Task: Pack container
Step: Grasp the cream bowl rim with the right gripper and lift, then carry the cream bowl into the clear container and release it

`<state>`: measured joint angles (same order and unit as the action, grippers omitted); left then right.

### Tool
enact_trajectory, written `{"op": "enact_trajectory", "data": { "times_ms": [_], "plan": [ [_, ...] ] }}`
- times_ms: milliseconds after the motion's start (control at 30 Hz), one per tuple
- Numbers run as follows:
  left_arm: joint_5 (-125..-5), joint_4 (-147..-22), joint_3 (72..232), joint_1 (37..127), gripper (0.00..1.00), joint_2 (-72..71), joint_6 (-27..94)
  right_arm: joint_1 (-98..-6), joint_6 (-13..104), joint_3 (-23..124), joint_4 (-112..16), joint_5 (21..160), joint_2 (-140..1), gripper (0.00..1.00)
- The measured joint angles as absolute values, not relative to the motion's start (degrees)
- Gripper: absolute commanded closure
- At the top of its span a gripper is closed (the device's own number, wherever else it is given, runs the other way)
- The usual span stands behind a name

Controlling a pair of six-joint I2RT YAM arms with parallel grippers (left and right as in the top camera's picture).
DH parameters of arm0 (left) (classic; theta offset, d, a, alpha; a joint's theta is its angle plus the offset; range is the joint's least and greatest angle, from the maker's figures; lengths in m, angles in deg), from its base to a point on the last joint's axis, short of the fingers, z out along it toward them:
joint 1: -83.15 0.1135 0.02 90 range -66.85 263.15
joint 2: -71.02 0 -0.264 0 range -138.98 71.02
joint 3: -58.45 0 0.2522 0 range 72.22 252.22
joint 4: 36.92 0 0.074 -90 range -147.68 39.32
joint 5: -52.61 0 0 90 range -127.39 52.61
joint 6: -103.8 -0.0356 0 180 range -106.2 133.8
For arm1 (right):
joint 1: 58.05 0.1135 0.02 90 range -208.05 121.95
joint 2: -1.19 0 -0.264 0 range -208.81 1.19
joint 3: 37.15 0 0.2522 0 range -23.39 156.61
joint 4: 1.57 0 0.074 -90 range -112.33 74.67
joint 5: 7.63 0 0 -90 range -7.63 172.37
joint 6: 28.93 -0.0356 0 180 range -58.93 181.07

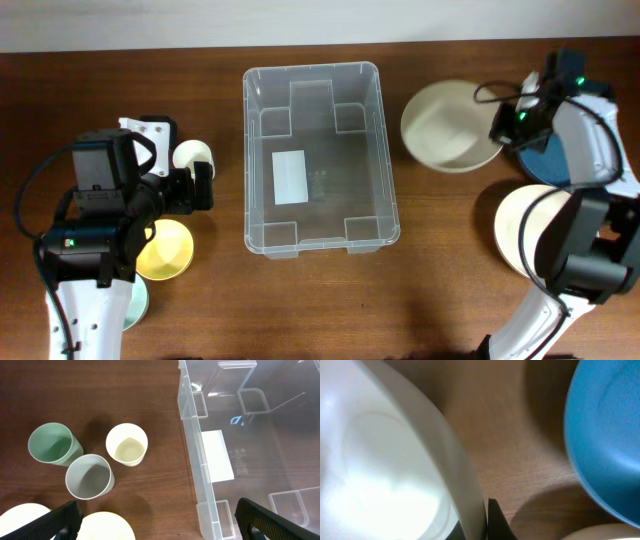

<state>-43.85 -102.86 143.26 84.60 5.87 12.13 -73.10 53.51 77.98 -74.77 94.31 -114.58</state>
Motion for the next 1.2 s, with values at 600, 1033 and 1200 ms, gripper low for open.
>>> {"op": "enact_trajectory", "data": {
  "times_ms": [600,1033,1200],
  "plan": [
    [-43.83,-102.84,143.26,84.60,0.00,5.87,12.13,-44.47,60.16,95.70,-74.23,90.77,-107.10,0.96],
    [-43.83,-102.97,143.26,84.60,0.00,5.87,12.13,-35.66,53.38,95.92,-70.34,82.16,-123.01,0.96],
    [-43.83,-102.97,143.26,84.60,0.00,5.87,12.13,-35.66,52.14,95.92,-70.36,82.18,-126.99,0.92]
  ]
}}
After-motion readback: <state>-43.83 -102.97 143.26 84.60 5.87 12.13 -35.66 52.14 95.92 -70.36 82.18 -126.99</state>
